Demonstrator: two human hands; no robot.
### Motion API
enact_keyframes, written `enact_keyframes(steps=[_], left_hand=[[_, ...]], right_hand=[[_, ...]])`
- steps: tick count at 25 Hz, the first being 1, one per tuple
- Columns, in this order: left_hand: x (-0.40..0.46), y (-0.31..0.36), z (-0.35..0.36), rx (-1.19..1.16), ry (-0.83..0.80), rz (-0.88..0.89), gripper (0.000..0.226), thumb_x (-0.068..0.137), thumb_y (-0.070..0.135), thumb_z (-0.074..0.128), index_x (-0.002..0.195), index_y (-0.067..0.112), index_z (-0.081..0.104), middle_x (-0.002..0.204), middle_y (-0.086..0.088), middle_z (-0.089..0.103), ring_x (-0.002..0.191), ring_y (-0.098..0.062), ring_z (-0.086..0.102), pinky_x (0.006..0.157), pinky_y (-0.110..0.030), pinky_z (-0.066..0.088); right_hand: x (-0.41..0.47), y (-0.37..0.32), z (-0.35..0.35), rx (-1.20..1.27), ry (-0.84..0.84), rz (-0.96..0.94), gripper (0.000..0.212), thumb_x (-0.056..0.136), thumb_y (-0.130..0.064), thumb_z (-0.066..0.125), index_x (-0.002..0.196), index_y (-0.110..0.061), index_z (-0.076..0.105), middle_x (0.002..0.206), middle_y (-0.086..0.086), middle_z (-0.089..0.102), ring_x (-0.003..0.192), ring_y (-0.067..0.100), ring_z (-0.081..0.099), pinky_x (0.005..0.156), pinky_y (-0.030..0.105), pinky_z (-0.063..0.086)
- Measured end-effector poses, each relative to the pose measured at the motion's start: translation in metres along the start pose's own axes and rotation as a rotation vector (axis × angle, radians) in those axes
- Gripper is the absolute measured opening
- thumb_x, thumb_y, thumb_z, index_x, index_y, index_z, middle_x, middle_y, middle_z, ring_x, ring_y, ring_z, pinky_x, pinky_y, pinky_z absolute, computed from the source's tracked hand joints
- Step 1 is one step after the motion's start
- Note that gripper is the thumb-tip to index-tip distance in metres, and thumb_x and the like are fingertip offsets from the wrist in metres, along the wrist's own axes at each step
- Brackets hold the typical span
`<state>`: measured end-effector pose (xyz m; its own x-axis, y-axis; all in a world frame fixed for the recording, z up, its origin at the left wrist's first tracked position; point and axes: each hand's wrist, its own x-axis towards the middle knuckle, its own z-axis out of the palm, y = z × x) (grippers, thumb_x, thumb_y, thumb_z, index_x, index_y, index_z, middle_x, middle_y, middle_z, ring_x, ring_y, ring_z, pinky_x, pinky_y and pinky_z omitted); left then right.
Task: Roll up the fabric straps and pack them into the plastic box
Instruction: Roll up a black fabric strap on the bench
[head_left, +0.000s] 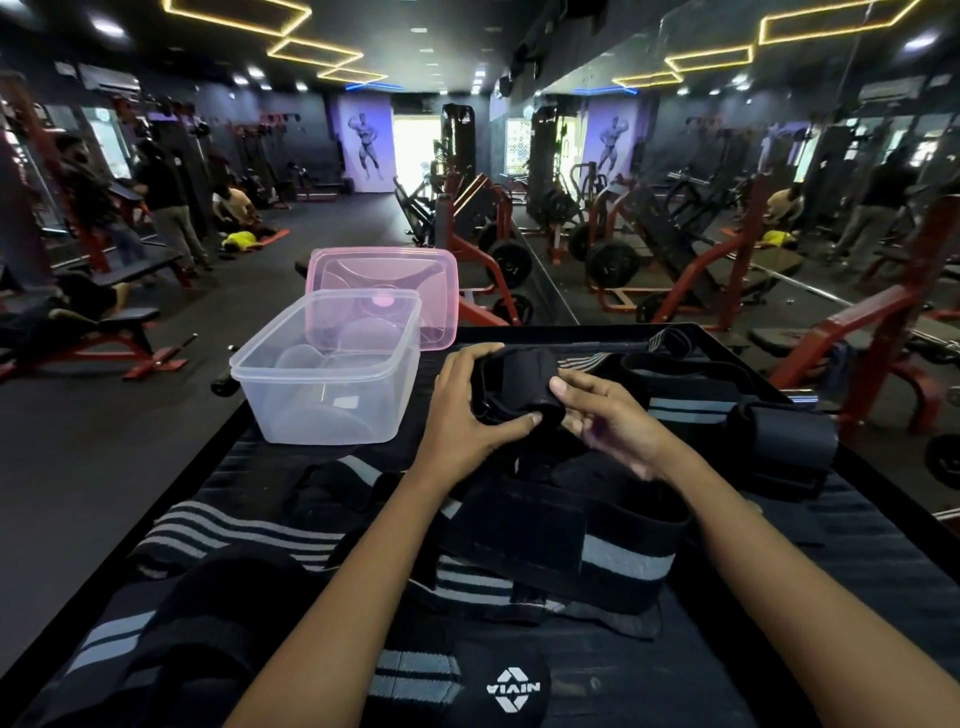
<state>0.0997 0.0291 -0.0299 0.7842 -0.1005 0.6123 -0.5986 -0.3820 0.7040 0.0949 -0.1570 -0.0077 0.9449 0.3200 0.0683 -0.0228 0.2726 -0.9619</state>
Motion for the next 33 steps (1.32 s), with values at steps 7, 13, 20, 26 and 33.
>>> enact_keyframes(steps=[7, 13, 20, 26, 33], left_hand=[[-0.004, 0.014, 0.007, -0.167, -0.001, 0.062, 0.069, 0.065, 0.025, 0.083, 0.125, 0.02, 0.051, 0.126, -0.001, 0.052, 0.122, -0.017, 0.051, 0.105, -0.041, 0.043], [-0.005, 0.018, 0.009, -0.16, -0.068, 0.081, 0.08, 0.066, 0.022, 0.084, 0.134, 0.019, 0.043, 0.132, -0.002, 0.046, 0.127, -0.019, 0.046, 0.106, -0.044, 0.042], [-0.005, 0.019, 0.011, -0.059, -0.12, 0.108, 0.082, 0.065, 0.026, 0.083, 0.135, 0.021, 0.041, 0.131, 0.004, 0.041, 0.127, -0.017, 0.043, 0.108, -0.041, 0.04], [-0.008, 0.017, 0.016, -0.006, -0.156, 0.108, 0.084, 0.065, 0.038, 0.078, 0.136, 0.016, 0.039, 0.13, 0.002, 0.04, 0.126, -0.012, 0.041, 0.108, -0.017, 0.033], [-0.004, 0.016, 0.013, -0.054, -0.128, -0.032, 0.085, 0.063, 0.034, 0.087, 0.136, 0.023, 0.043, 0.131, 0.008, 0.047, 0.122, 0.003, 0.045, 0.101, -0.009, 0.036]], right_hand=[[-0.016, -0.01, 0.01, 0.1, -0.098, 0.094, 0.047, 0.083, -0.038, 0.053, 0.119, -0.007, 0.057, 0.096, 0.009, 0.074, 0.078, 0.013, 0.072, 0.074, 0.029, 0.06], [-0.018, -0.01, 0.016, 0.122, -0.104, 0.117, 0.055, 0.08, -0.041, 0.069, 0.119, -0.006, 0.057, 0.095, 0.011, 0.075, 0.078, 0.016, 0.073, 0.061, 0.029, 0.059], [-0.016, -0.013, 0.019, 0.024, -0.022, 0.137, 0.026, 0.081, -0.03, 0.059, 0.101, -0.016, 0.064, 0.081, 0.004, 0.072, 0.066, 0.012, 0.068, 0.053, 0.024, 0.056], [-0.011, -0.008, 0.025, -0.13, 0.12, 0.16, 0.017, 0.087, -0.029, 0.059, 0.091, -0.015, 0.068, 0.079, 0.002, 0.071, 0.063, 0.009, 0.067, 0.053, 0.022, 0.053], [-0.013, -0.01, 0.024, -0.096, 0.16, 0.194, 0.04, 0.081, -0.045, 0.067, 0.105, -0.014, 0.07, 0.102, 0.011, 0.073, 0.092, 0.025, 0.069, 0.081, 0.046, 0.058]])
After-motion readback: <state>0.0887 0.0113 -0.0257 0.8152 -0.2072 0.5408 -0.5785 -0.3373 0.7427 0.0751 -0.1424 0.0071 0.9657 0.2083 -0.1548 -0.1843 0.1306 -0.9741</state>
